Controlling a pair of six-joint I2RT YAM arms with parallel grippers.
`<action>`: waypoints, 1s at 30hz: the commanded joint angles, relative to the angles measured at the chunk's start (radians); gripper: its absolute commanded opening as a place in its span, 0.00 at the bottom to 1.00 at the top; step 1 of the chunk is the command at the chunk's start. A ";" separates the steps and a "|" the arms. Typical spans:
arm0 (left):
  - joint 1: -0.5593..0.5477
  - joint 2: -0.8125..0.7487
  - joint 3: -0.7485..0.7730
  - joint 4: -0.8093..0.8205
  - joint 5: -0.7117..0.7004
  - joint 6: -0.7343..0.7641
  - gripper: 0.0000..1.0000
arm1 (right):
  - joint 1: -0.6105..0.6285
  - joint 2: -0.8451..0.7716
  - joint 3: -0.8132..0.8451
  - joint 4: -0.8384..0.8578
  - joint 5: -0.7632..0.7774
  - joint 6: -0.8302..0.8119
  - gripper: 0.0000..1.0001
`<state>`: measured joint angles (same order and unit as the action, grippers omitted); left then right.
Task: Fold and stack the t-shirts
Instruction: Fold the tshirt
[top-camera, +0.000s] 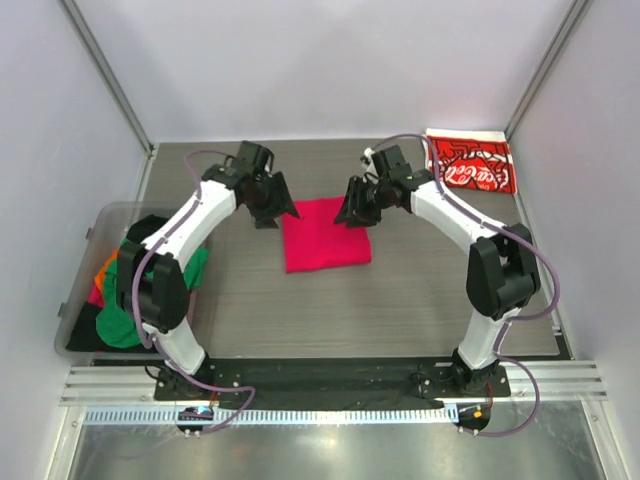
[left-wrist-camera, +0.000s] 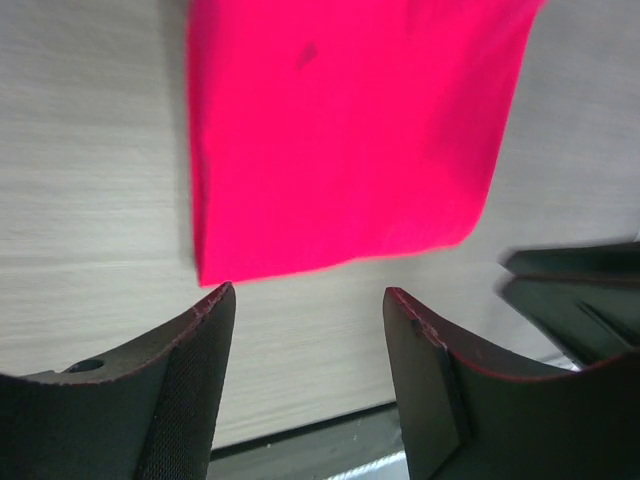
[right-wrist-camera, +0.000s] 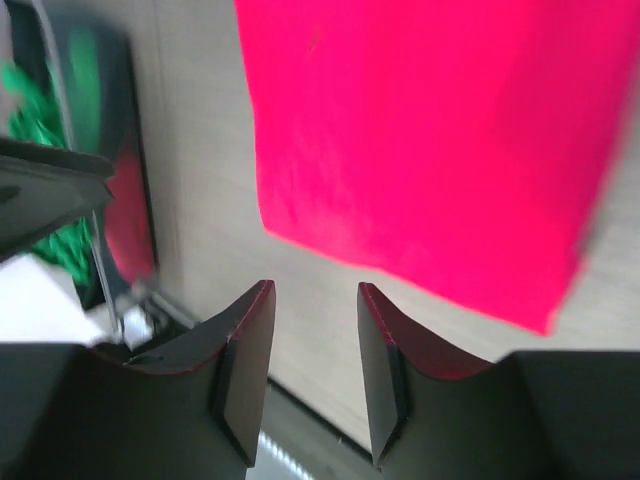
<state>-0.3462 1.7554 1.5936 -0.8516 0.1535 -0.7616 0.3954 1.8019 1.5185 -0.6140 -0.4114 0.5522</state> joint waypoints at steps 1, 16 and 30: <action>-0.075 -0.016 -0.154 0.183 0.055 -0.071 0.61 | -0.001 0.008 -0.157 0.195 -0.096 0.075 0.43; -0.139 0.099 -0.423 0.319 -0.092 -0.056 0.54 | -0.052 -0.036 -0.592 0.341 0.006 -0.020 0.36; -0.142 -0.011 -0.104 -0.067 -0.322 0.229 0.88 | -0.032 -0.345 -0.577 0.240 -0.055 -0.038 0.78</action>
<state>-0.4896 1.8378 1.3930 -0.7803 -0.1005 -0.6170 0.3622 1.5253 0.8452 -0.3370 -0.4885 0.5514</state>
